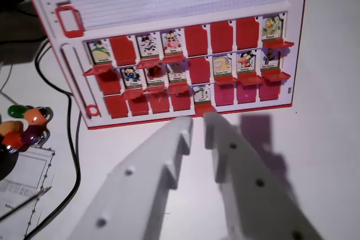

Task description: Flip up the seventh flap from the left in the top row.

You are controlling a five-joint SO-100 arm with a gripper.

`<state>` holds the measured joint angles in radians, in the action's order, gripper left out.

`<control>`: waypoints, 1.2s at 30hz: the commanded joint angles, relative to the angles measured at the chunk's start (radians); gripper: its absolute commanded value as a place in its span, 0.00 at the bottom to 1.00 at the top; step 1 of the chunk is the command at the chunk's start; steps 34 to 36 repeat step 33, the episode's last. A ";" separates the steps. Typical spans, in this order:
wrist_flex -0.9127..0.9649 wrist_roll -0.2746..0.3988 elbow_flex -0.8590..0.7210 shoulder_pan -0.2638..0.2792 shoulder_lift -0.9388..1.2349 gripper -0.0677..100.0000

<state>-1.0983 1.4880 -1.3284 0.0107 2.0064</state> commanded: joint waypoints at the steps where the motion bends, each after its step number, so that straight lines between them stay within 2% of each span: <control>1: 0.032 0.015 -0.058 0.028 0.187 0.02; 7: 0.029 0.034 -0.176 0.049 0.318 0.02; 16: 0.028 0.071 -0.256 0.031 0.430 0.02; 36: 0.026 0.084 -0.311 0.009 0.505 0.02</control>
